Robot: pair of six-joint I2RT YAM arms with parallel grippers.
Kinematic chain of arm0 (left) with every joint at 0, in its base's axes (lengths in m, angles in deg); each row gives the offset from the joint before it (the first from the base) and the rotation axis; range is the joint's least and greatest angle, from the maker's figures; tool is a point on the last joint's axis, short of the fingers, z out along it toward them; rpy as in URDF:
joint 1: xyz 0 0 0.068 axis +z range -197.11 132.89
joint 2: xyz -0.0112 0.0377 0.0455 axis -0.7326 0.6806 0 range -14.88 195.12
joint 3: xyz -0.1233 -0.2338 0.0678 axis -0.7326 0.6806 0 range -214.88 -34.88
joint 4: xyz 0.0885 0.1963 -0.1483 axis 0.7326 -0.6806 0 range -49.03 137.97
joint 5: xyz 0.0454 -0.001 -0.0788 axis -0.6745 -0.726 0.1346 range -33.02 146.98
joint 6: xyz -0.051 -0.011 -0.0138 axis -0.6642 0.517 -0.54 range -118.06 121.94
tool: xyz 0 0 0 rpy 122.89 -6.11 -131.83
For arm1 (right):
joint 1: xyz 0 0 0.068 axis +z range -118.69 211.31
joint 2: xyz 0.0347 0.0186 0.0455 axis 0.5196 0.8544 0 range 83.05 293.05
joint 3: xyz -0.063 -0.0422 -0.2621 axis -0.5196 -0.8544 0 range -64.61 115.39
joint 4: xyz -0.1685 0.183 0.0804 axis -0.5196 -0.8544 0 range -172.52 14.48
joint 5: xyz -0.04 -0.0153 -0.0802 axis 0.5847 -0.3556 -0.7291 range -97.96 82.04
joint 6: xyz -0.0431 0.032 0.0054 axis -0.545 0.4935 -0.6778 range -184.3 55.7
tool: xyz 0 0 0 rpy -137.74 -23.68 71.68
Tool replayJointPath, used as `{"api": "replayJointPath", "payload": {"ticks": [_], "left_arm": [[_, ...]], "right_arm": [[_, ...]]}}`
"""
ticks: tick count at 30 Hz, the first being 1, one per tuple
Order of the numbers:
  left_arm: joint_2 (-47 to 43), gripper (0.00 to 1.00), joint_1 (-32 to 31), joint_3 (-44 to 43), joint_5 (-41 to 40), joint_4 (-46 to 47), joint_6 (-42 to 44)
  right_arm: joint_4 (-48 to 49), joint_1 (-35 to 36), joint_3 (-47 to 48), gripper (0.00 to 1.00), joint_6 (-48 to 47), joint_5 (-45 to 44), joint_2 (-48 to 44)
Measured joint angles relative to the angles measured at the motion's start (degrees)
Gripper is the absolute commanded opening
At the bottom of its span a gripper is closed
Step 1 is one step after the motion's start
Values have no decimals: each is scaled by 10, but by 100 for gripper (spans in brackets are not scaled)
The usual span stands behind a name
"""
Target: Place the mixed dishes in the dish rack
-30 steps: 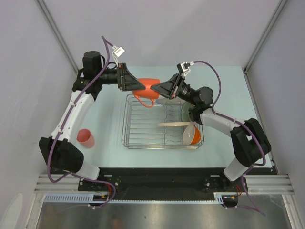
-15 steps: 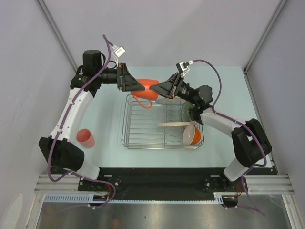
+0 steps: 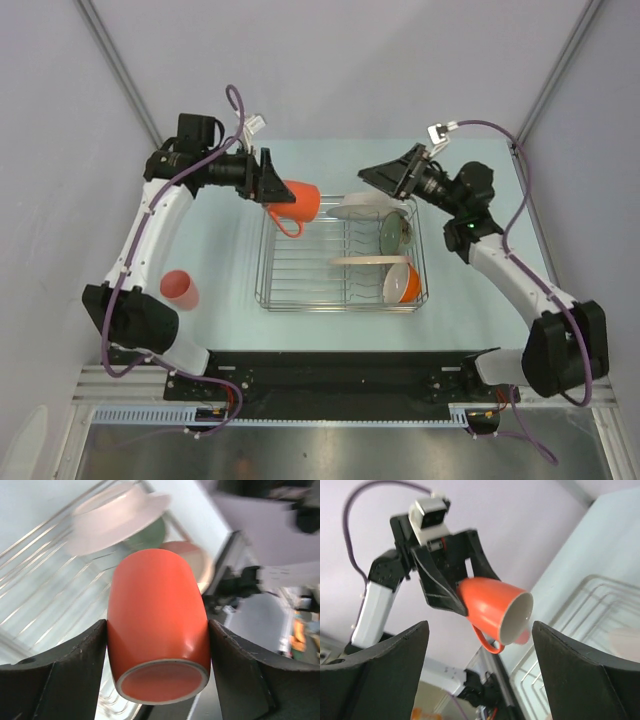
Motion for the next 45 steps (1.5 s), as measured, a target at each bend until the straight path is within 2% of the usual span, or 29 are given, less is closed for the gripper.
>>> {"api": "replayJointPath", "payload": {"ticks": [7,12,23,35,36,38,39,42,43,44,45], "left_arm": [[80,0,-41,-4,-238,-46,61],[141,0,-72,-4,-337,-52,78],[220,0,-121,-31,-461,-56,91],[266,0,-137,-35,-492,-35,91],[267,5,-137,-37,-493,-35,91],[270,36,-138,-40,-498,-33,90],[271,39,-138,-41,-501,-32,90],[271,62,-139,-42,-502,-30,90],[271,75,-139,-42,-502,-30,90],[271,83,-139,-42,-502,-30,90],[271,87,-139,-42,-502,-30,90]], "right_arm": [[-138,-67,-5,87,-90,-32,-129],[-189,-75,-5,84,-123,-42,-161],[-235,-77,-26,80,-139,-52,-179],[-236,-78,-38,81,-137,-52,-190],[-236,-78,-39,81,-136,-52,-191],[-236,-78,-41,81,-136,-52,-191],[-236,-78,-42,82,-136,-52,-191],[-237,-78,-45,83,-136,-52,-191],[-237,-78,-47,84,-136,-52,-191],[-238,-78,-47,84,-136,-52,-191],[-238,-78,-48,84,-136,-52,-191]]}}
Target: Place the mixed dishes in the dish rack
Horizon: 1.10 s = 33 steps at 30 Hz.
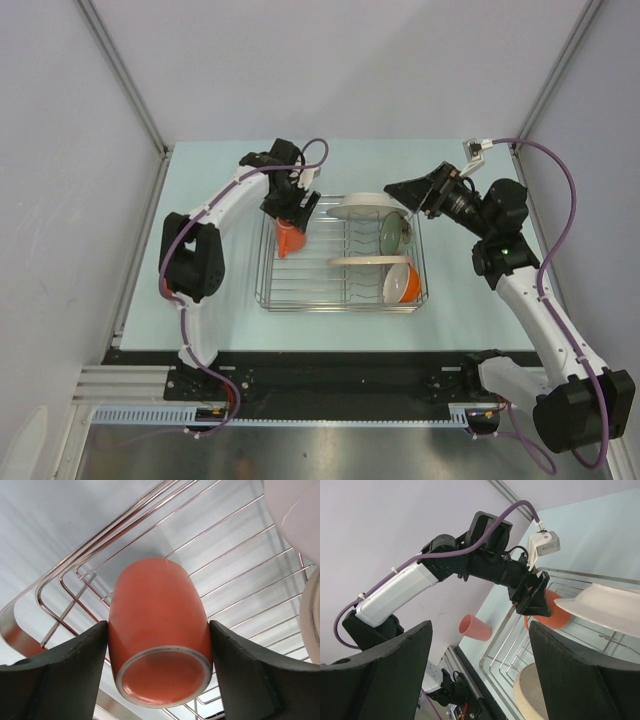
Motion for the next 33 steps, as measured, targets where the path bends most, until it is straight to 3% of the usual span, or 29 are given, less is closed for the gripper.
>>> {"api": "replayJointPath", "payload": {"ticks": [3,15,21,29,33], "left_arm": [[0,100,0,0,0,0,1],[-68,100,0,0,0,-30,5],[-184,100,20,22,-17,-59,18],[-427,100,226,183,-12,-85,98],[-504,100,285,278,-13,-109,152]], "right_arm": [[0,0,0,84,0,0,0],[-2,-1,0,89,-3,0,0],[-30,-5,0,89,-20,-7,-3],[-87,-5,-1,87,-56,-25,-28],[-97,1,-1,86,-63,-30,-31]]}}
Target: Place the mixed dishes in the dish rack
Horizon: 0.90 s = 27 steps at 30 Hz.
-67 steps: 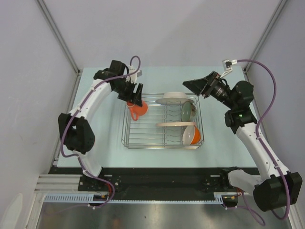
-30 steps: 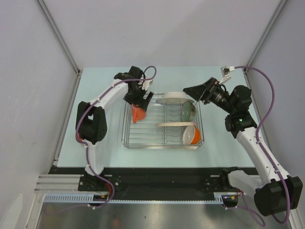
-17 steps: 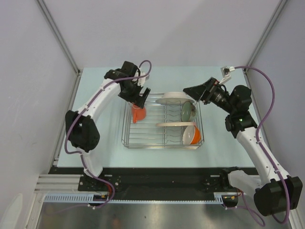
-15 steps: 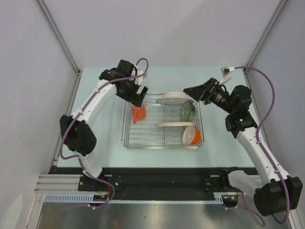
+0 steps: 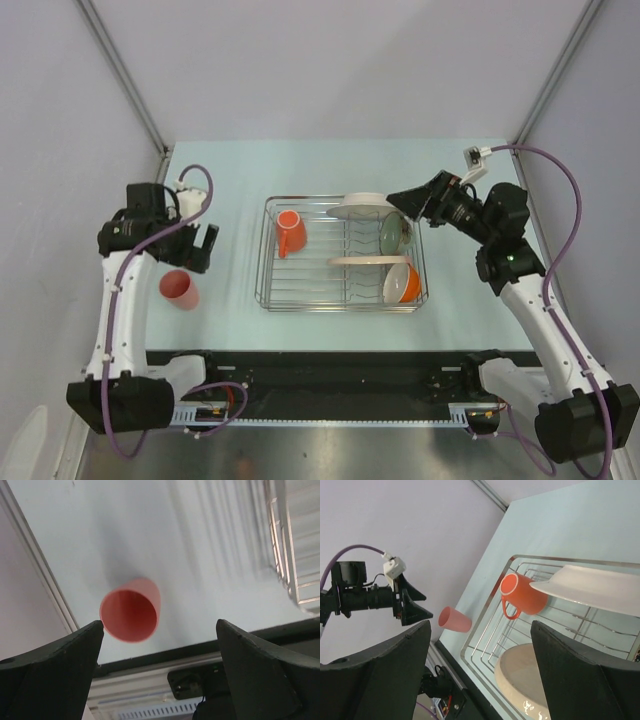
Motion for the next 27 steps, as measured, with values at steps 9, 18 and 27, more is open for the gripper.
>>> {"api": "replayJointPath", "payload": {"ticks": [9,18,27], "left_arm": [[-33,100,26,120,3,1,63],[44,92,26,167,4,67,73],[70,35,27,243,-20,153,86]], "right_arm": [[-9,38,0,82,-6,-16,9],[-19,40,0,78,-14,-30,0],[-19,40,0,67,-17,-32,-9]]}}
